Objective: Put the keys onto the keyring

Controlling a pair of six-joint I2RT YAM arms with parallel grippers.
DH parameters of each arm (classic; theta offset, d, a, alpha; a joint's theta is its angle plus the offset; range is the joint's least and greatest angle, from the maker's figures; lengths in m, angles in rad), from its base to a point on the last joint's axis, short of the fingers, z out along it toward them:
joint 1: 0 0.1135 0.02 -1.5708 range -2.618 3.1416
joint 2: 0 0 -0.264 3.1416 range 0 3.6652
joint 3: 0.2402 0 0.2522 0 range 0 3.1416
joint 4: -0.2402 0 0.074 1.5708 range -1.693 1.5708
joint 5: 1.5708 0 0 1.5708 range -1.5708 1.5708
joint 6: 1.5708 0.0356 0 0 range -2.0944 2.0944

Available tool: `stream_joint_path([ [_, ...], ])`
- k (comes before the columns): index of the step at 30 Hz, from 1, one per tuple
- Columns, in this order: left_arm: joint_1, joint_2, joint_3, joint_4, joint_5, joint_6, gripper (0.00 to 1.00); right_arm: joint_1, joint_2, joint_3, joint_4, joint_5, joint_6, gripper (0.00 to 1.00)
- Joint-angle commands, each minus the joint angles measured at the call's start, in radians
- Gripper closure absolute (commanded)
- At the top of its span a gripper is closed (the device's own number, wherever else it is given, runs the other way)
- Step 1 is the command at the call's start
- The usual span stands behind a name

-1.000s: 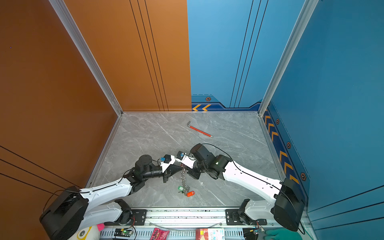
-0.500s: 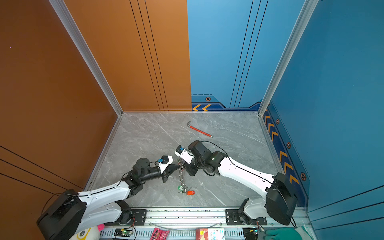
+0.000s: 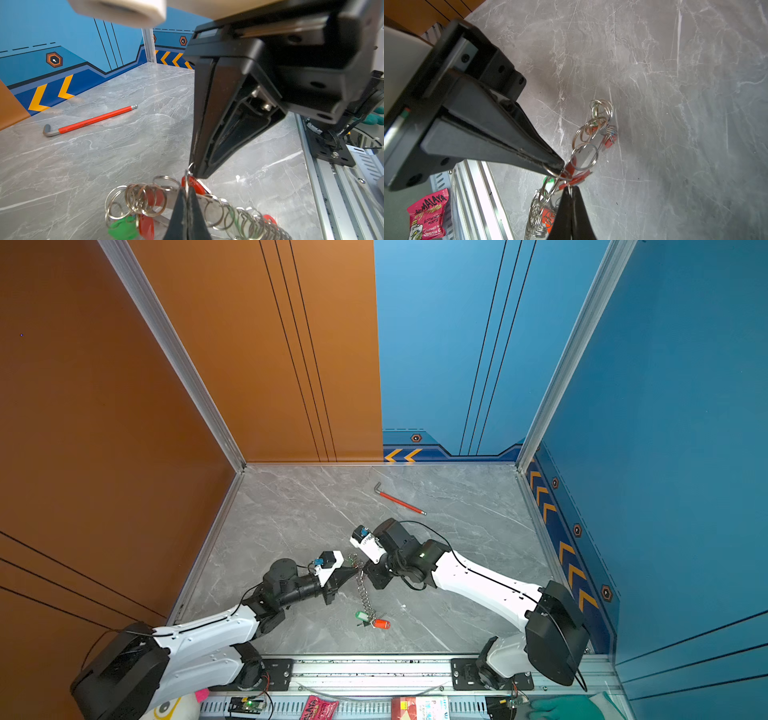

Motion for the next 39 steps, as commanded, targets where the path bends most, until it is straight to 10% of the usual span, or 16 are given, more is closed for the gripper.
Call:
stream_joint_path([
  [1, -0.006, -0.036, -0.005, 0.087, -0.023, 0.016, 1.0, -0.008, 0.02, 0.008, -0.028, 0.053, 0.03, 1.0],
  [39, 0.031, -0.06, -0.048, 0.195, -0.087, -0.061, 1.0, 0.006, 0.067, -0.018, 0.046, 0.064, 0.063, 1.0],
])
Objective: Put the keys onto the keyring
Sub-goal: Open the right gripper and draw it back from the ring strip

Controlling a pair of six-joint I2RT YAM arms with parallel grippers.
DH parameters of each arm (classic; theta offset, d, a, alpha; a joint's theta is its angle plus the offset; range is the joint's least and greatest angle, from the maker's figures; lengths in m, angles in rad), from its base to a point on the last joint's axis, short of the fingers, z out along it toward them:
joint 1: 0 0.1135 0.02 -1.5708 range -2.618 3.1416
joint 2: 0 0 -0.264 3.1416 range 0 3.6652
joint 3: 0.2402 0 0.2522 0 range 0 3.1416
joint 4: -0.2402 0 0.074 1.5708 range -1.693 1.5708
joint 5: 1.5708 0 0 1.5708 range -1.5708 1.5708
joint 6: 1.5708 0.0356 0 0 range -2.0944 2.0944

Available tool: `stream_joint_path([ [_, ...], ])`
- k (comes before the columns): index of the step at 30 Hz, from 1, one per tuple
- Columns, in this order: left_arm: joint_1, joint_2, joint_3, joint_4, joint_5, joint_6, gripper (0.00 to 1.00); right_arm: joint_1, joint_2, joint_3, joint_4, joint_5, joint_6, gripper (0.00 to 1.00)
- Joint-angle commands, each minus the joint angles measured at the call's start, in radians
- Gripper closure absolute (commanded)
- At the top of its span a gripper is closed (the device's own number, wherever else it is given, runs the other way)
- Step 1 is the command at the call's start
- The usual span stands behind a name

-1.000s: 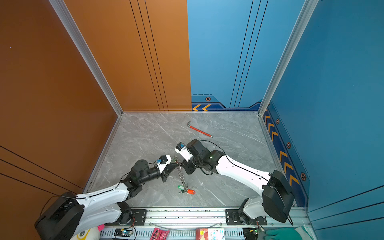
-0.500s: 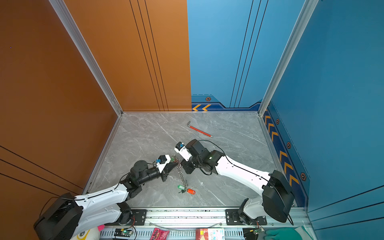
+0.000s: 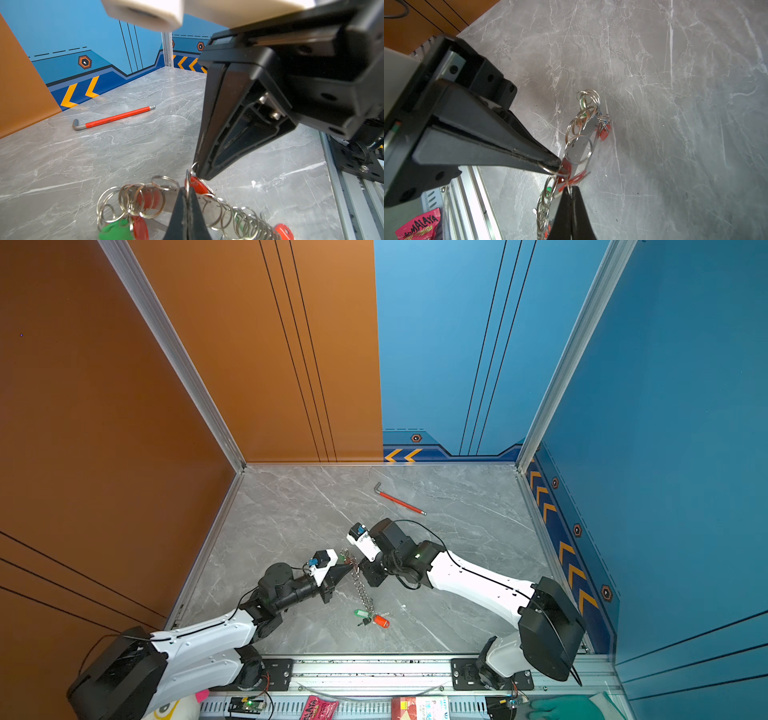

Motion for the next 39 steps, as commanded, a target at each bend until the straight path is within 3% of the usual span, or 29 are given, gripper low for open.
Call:
stream_joint_path([
  [1, 0.01, -0.032, -0.003, 0.141, 0.0, -0.035, 1.0, -0.01, 0.034, -0.018, -0.031, 0.02, 0.033, 1.0],
  [11, 0.013, -0.016, -0.001, 0.187, 0.014, -0.066, 1.0, -0.009, 0.016, -0.036, -0.017, 0.026, -0.004, 1.0],
  [21, 0.01, 0.035, 0.015, 0.204, 0.078, -0.066, 1.0, -0.01, -0.13, -0.141, 0.087, 0.024, -0.092, 0.86],
  [28, 0.007, 0.049, 0.021, 0.205, 0.106, -0.067, 1.0, -0.018, -0.193, -0.172, 0.091, 0.059, -0.14, 0.83],
  [39, -0.005, 0.079, 0.04, 0.205, 0.259, -0.07, 1.0, -0.016, -0.319, -0.286, 0.255, -0.014, -0.23, 0.79],
])
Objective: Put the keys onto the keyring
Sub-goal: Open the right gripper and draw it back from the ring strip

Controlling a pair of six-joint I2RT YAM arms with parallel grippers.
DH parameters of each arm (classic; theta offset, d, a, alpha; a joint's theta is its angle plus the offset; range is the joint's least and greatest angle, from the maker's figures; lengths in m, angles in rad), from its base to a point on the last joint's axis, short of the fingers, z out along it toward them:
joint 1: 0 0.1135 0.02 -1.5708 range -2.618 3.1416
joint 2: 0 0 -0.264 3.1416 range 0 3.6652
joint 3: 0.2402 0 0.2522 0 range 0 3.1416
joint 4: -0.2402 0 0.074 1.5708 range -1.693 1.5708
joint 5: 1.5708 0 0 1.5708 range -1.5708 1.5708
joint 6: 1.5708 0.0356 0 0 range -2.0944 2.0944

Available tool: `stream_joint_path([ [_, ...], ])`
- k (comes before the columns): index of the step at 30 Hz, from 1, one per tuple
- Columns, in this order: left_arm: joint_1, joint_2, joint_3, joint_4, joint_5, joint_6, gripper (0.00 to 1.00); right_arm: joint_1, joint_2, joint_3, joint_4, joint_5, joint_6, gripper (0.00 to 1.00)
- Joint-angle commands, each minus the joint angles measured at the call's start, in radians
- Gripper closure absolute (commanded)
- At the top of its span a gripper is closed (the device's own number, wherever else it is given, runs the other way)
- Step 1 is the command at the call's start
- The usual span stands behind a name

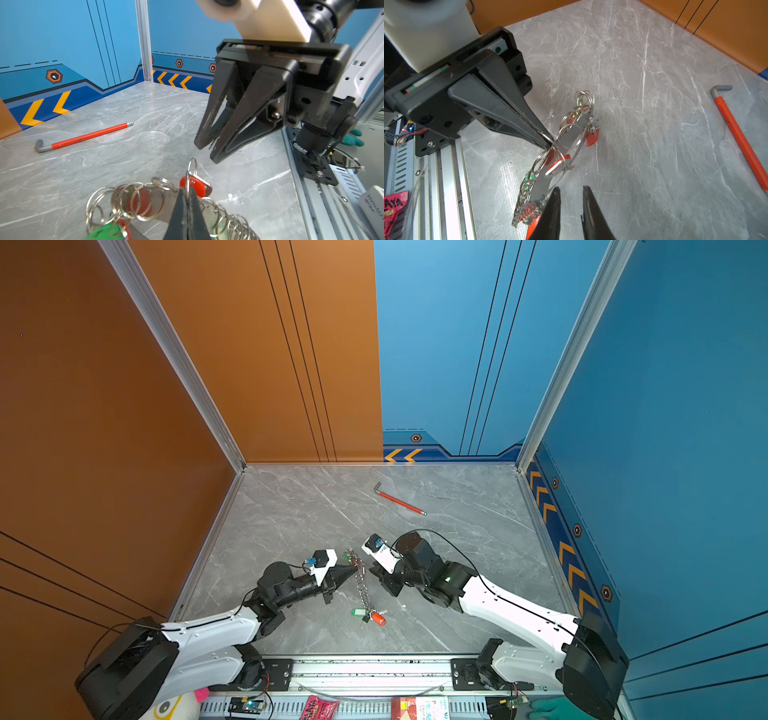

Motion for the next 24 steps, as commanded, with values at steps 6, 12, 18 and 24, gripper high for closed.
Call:
stream_joint_path([
  [6, -0.016, 0.013, 0.035, 0.06, 0.104, -0.001, 1.0, 0.0, -0.032, -0.019, 0.056, -0.068, -0.061, 0.8],
  [12, -0.018, 0.015, 0.035, 0.06, 0.108, 0.001, 1.0, -0.001, -0.016, -0.007, 0.033, -0.076, -0.067, 0.85],
  [18, -0.018, 0.016, 0.035, 0.06, 0.11, 0.003, 1.0, -0.001, 0.002, 0.006, 0.017, -0.085, -0.07, 0.86],
  [24, -0.018, 0.017, 0.035, 0.059, 0.11, 0.002, 1.0, 0.0, 0.011, 0.008, 0.015, -0.078, -0.065, 0.86],
])
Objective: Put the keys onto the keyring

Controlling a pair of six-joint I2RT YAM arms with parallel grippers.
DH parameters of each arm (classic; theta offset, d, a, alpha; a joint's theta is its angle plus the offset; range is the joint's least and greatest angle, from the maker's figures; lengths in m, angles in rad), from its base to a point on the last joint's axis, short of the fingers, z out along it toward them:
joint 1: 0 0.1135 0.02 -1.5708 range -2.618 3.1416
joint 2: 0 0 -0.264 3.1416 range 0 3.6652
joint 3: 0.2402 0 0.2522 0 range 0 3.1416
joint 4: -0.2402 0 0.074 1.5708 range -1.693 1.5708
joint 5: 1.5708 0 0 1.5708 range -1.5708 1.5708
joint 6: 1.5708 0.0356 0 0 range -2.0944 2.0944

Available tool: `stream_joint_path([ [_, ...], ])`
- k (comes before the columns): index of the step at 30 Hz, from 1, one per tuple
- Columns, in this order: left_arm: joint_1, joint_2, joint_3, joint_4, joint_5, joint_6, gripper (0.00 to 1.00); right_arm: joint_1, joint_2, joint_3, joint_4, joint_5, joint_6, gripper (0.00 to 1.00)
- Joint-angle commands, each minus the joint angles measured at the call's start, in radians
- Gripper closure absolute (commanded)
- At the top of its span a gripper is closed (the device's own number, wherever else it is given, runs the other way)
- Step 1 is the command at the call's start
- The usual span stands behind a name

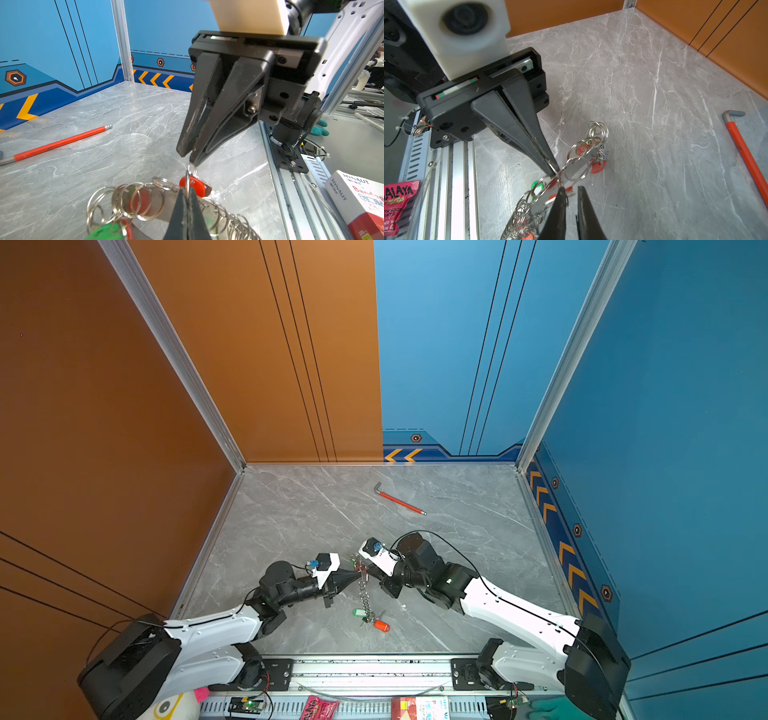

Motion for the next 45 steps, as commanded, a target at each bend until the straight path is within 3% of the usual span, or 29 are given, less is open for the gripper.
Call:
stream_joint_path([
  [1, -0.006, 0.003, 0.028, 0.058, 0.03, 0.001, 1.0, -0.001, 0.014, 0.017, -0.018, -0.013, -0.005, 0.86],
  [12, -0.006, -0.001, 0.029, 0.058, 0.029, -0.001, 1.0, 0.001, 0.035, 0.034, -0.045, -0.009, -0.003, 0.92],
  [36, -0.006, 0.0, 0.03, 0.059, 0.021, -0.005, 1.0, 0.029, 0.082, 0.036, -0.026, -0.008, 0.028, 0.91],
  [45, -0.007, -0.001, 0.03, 0.057, 0.023, -0.007, 1.0, -0.005, -0.045, -0.025, -0.025, -0.026, -0.03, 0.81],
])
